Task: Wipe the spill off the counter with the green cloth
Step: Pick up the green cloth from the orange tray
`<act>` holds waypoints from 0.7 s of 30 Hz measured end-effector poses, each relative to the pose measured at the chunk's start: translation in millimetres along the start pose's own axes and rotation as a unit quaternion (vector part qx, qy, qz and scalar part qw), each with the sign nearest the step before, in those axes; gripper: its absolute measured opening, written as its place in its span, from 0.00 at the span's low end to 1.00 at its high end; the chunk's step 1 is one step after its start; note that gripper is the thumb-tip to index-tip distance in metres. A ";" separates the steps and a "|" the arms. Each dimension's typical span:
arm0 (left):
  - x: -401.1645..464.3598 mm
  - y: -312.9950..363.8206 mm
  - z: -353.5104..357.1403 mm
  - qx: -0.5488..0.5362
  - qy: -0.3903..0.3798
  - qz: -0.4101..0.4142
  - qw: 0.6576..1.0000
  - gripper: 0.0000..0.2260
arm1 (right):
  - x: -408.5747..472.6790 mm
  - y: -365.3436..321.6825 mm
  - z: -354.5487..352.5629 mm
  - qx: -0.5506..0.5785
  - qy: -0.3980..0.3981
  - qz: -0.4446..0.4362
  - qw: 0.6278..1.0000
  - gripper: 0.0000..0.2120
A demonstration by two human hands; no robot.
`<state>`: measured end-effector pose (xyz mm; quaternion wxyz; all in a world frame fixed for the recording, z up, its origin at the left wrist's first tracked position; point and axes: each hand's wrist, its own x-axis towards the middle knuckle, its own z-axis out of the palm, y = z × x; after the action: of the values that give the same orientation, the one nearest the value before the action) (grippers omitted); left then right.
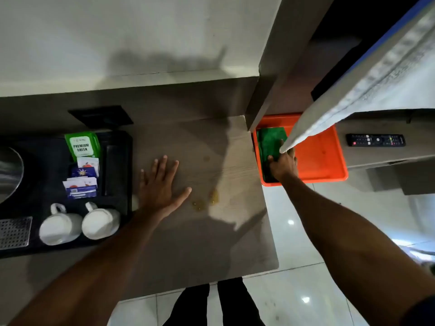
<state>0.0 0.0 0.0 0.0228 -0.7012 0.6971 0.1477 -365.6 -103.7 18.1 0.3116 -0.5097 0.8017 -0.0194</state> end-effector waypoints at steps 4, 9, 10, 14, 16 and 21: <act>2.2 0.6 -6.7 0.006 -0.008 -0.013 1.000 0.42 | 5.0 -2.7 -3.9 0.059 0.039 0.079 0.994 0.33; 4.5 0.2 -7.1 0.033 -0.035 -0.012 0.999 0.42 | 16.9 -4.6 -11.7 0.118 0.087 0.130 0.981 0.34; 3.9 -0.4 -7.3 0.040 -0.037 -0.012 0.998 0.42 | 19.4 -4.6 -14.6 0.124 0.088 0.133 0.979 0.32; 2.8 -1.6 -8.6 0.044 -0.044 -0.015 0.998 0.43 | 26.1 -5.6 -28.3 0.188 0.069 0.120 0.972 0.23; 2.7 -1.3 -10.6 0.047 -0.048 -0.016 0.998 0.44 | 27.3 -9.2 -35.0 0.180 0.038 0.085 0.979 0.21; 1.8 -1.9 -15.5 0.056 -0.058 -0.003 0.997 0.44 | 18.8 -17.4 -47.5 0.264 -0.061 -0.001 0.963 0.13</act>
<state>4.6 -5.4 14.1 0.1030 -0.6910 0.6999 0.1483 -381.6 -141.3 53.4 0.4832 -0.4104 0.7472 -0.1992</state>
